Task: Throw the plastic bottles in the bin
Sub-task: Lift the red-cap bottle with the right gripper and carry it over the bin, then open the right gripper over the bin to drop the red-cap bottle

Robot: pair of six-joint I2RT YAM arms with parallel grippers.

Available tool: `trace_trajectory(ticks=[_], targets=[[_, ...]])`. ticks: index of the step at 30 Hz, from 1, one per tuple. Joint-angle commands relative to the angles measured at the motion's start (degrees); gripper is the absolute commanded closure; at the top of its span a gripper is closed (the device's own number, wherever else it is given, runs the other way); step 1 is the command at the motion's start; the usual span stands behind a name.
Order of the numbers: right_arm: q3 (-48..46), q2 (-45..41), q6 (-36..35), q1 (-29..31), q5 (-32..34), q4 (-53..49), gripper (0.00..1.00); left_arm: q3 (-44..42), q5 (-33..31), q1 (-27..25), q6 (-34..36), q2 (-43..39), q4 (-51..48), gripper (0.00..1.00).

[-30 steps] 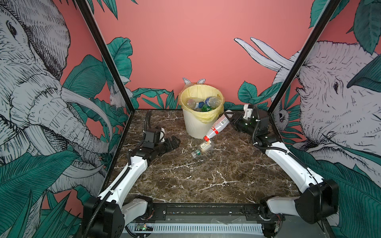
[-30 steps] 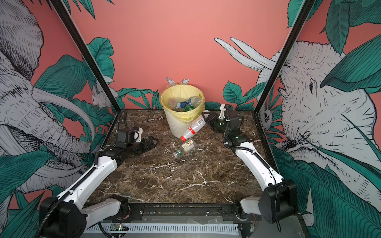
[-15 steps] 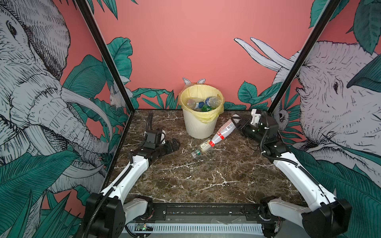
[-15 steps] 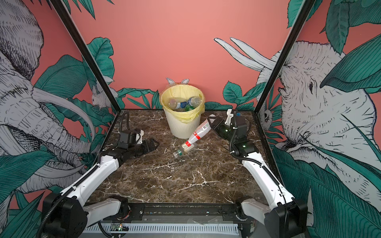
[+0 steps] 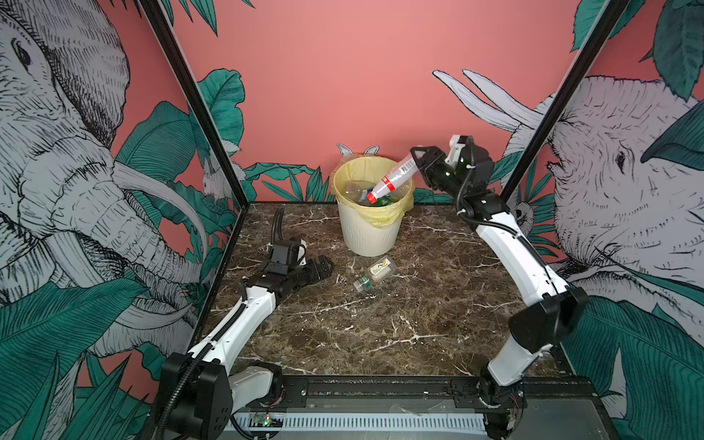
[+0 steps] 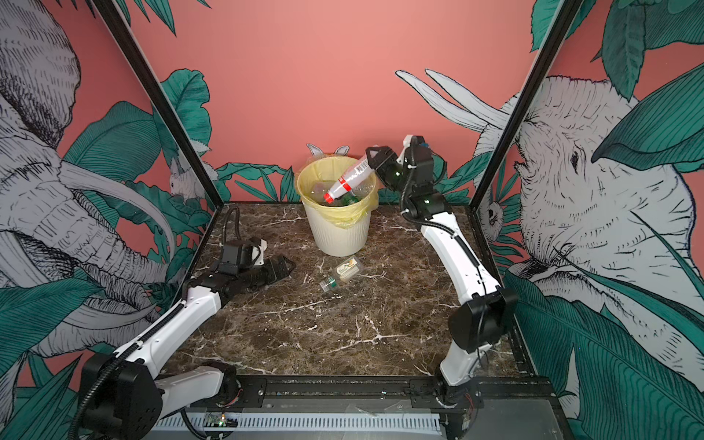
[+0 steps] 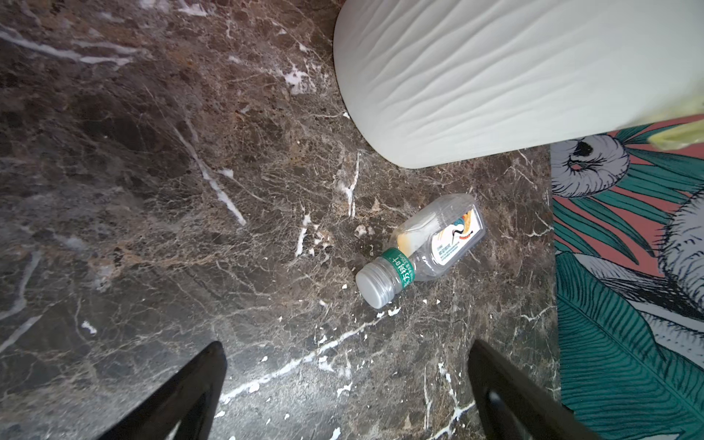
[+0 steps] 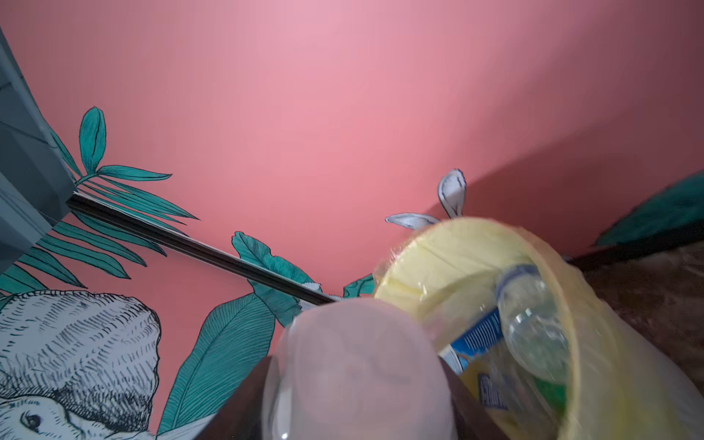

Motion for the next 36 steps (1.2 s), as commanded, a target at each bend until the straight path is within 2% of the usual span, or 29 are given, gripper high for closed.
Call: trace_trajectory(ticks=[1,2,4,7,15,19,22,36], targets=[[14.69,10.92,-1.42,1.63,4.08,-9.28,0.15,-0.63,1.19,0.38,-0.78,0.43,1.61,0.01],[19.55,13.86,-1.96,2.04,3.67,-11.67,0.01,-0.45,1.3,0.43,-0.73,0.59,1.58,0.01],[28.74,17.75,-4.97,3.06,4.39,-18.8,0.01,-0.21,1.75,0.43,-0.69,0.69,1.24,0.01],[29.81,14.93,-10.64,4.13,7.82,-22.23,0.01,-0.01,1.91,0.44,-0.22,0.45,0.34,0.01],[8.23,-4.78,-20.76,4.11,12.88,-20.89,0.01,1.43,1.16,0.43,1.75,0.34,-1.54,0.01],[-7.27,-15.6,-22.65,3.62,14.73,-16.61,0.01,2.63,1.2,0.43,2.69,0.76,-2.73,0.01],[-17.01,-21.92,-22.66,2.21,13.36,-14.07,0.01,2.72,1.42,0.48,2.71,0.75,-2.9,0.01],[-46.43,-37.42,-22.4,-3.16,7.44,-7.8,0.01,1.54,3.39,-0.34,1.83,2.12,-0.53,0.01]])
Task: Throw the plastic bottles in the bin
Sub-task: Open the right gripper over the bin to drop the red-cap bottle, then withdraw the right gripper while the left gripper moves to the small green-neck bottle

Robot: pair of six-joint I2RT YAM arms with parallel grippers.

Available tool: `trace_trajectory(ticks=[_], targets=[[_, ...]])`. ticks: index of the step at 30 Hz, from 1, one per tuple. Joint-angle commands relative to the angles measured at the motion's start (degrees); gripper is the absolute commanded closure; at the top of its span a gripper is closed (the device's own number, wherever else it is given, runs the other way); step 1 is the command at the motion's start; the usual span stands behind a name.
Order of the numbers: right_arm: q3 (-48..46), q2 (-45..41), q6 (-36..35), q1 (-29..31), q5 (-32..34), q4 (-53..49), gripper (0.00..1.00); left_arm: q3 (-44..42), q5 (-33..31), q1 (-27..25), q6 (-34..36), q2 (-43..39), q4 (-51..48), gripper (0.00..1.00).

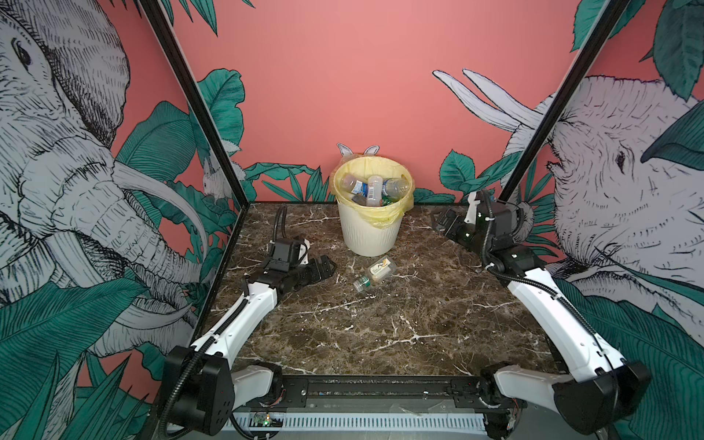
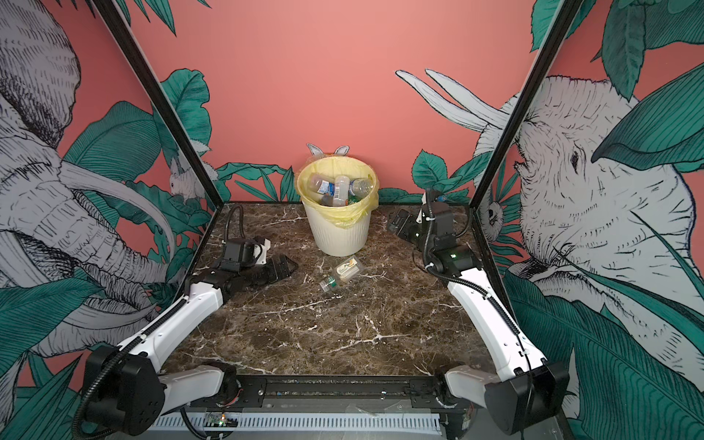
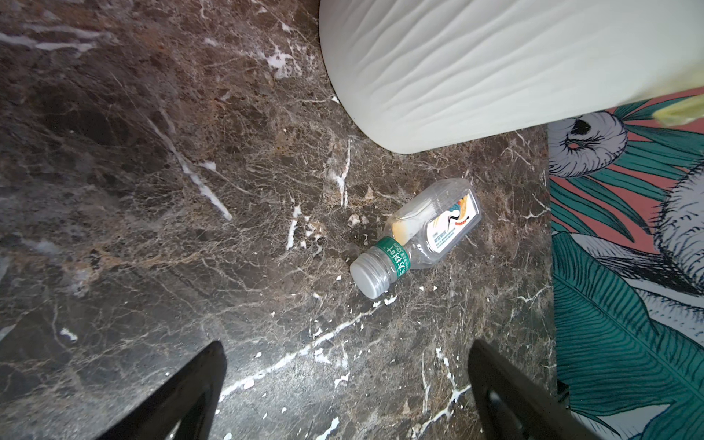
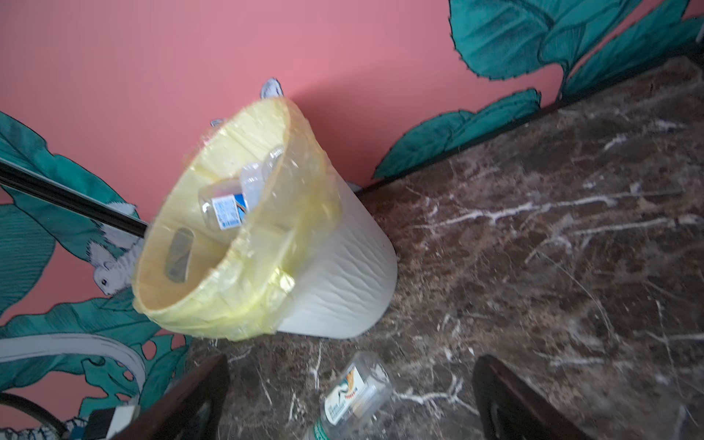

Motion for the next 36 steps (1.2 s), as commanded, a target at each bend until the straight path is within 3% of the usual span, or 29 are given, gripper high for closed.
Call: trace_trajectory(ticks=[1,16,36], targets=[[-2.71,-3.22,-0.76,-0.84,-2.08,4.84,0.01,0.23,0.85,-0.7,-0.41,0.3,1.2,0.01],[-16.57,-8.03,2.01,-3.13,-6.23,6.64,0.01,3.83,0.65,-6.59,2.02,5.22,3.88,0.01],[-20.67,-11.01,1.88,-4.7,-7.94,5.57,0.01,9.86,-2.08,-15.56,9.53,17.32,7.88,0.01]])
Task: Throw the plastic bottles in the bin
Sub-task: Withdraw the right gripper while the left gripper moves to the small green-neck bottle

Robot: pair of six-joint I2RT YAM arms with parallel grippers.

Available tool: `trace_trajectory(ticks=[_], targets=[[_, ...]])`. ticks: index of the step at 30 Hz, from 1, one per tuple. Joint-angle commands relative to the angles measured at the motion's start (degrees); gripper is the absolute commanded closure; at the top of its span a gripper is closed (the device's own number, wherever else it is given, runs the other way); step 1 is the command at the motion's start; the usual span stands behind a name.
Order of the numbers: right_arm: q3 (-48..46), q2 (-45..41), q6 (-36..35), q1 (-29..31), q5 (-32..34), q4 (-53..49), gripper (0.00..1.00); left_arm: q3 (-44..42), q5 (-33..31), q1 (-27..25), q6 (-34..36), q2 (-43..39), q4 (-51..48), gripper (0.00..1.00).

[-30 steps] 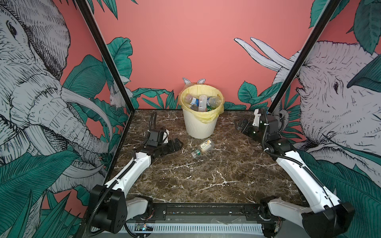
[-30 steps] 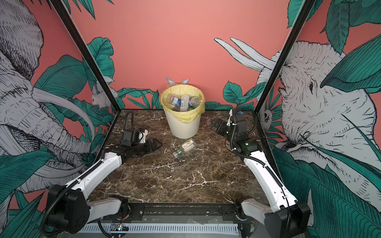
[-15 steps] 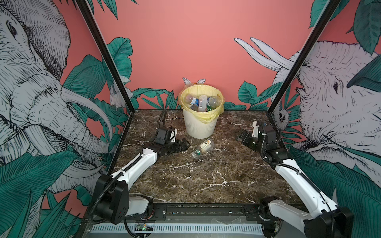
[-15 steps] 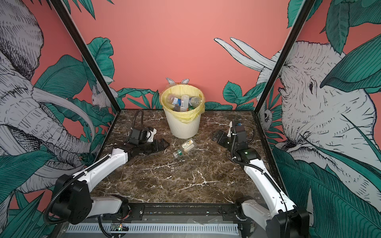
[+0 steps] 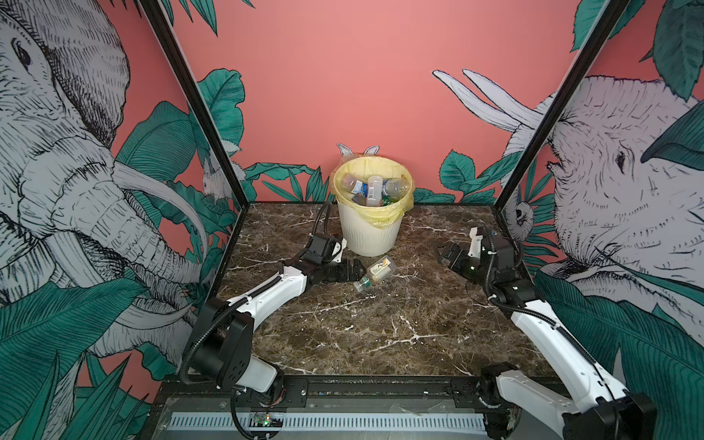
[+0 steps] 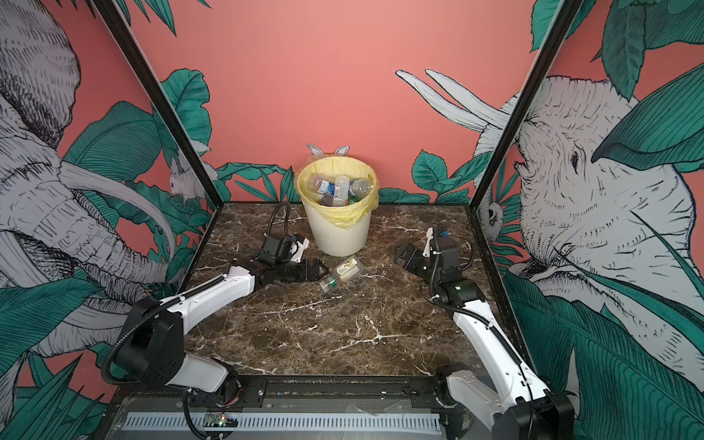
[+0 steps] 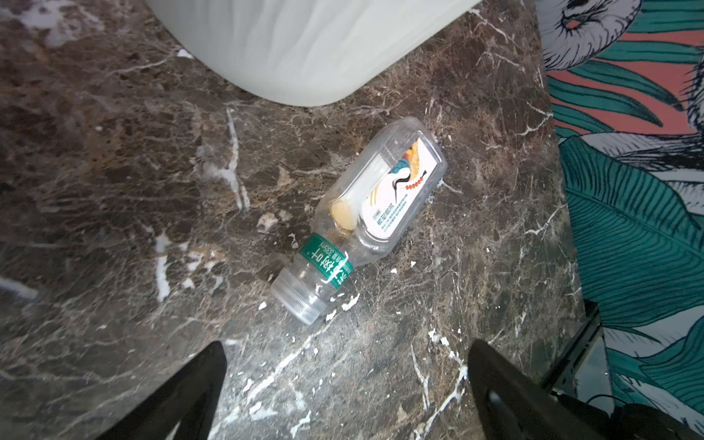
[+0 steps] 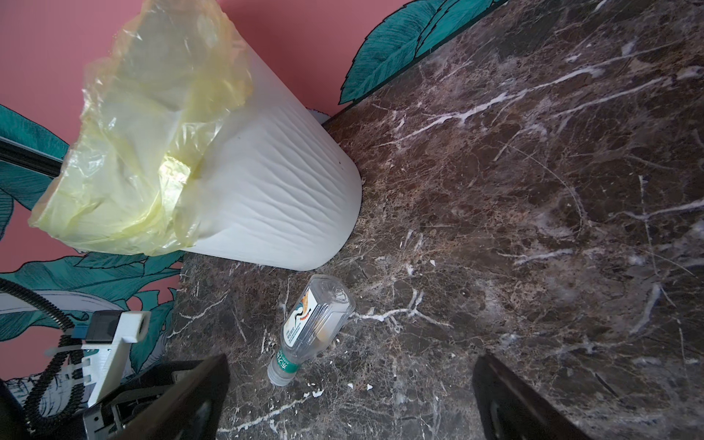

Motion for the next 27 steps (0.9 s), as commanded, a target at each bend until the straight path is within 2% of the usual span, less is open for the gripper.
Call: trace_trajectory(ticks=[1,16,21,27], targets=[[-0.54,-0.6,0.51,-0.37,-0.68,1.97,0.01,2.49,-1.8,-1.59,3.27,2.32,1.78,0.01],[-1.42,-1.04,1.26,-0.94,-1.32,2.11,0.01,7.76,-4.51,-5.67,6.84,12.2,5.32,0.01],[-1.43,-0.96,1.47,-1.03,-1.66,2.35,0.01,6.35,-9.04,-7.36,8.12,12.32,8.38,0.02],[-1.43,-0.69,1.49,-1.16,-2.16,2.59,0.01,6.27,-11.46,-8.33,9.02,13.92,10.3,0.02]])
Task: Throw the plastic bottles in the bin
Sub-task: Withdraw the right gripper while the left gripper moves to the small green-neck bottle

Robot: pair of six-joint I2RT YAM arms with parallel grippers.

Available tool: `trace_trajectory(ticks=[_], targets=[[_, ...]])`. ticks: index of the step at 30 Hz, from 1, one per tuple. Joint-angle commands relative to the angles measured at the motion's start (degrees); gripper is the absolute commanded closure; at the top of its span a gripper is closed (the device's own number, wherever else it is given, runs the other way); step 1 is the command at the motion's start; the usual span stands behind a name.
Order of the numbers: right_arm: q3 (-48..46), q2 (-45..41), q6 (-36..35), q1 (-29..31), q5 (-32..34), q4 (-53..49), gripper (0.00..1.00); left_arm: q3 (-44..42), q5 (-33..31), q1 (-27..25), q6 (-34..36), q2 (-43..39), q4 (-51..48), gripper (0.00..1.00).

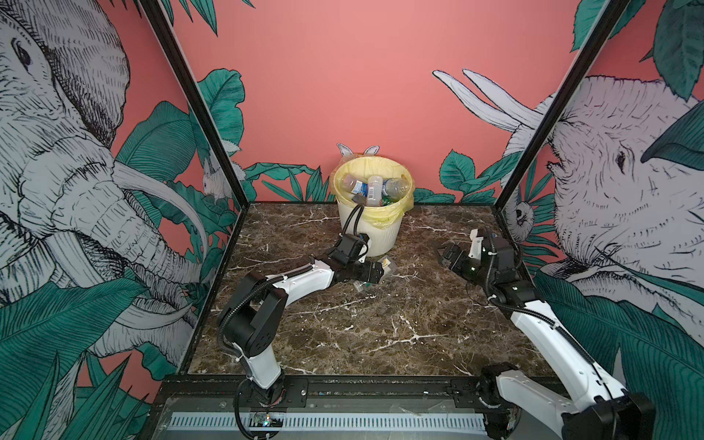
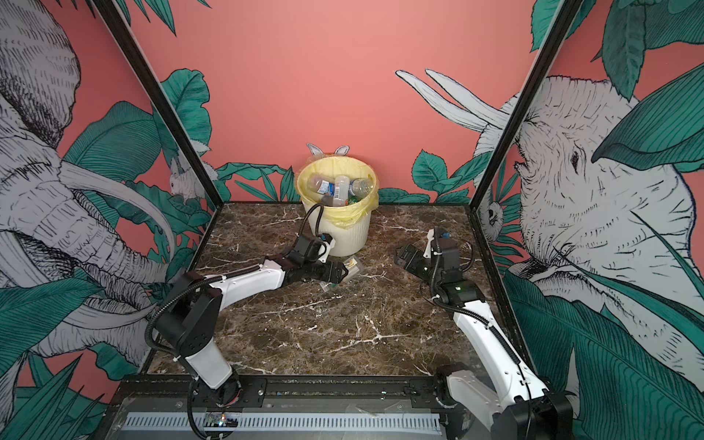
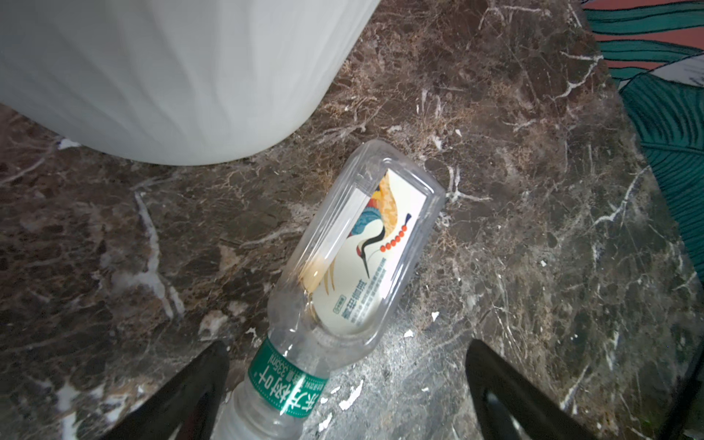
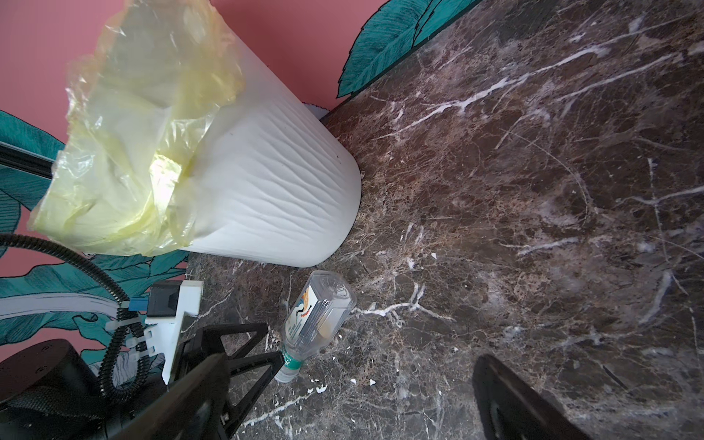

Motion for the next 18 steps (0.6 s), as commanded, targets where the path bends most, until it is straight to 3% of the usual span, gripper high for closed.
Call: trace_trajectory(ticks=[1,18], targets=[[-0.57,-0.59,0.27,-0.29,-0.7,2.2,0.01,-0.11,-2.81,-0.69,1.86,1.03,2.2,0.03],[-0.91,-0.1,0.61,-1.04,-1.64,2.59,0.01,2.97,-4.42,-3.81,2.31,6.23,3.35,0.04]])
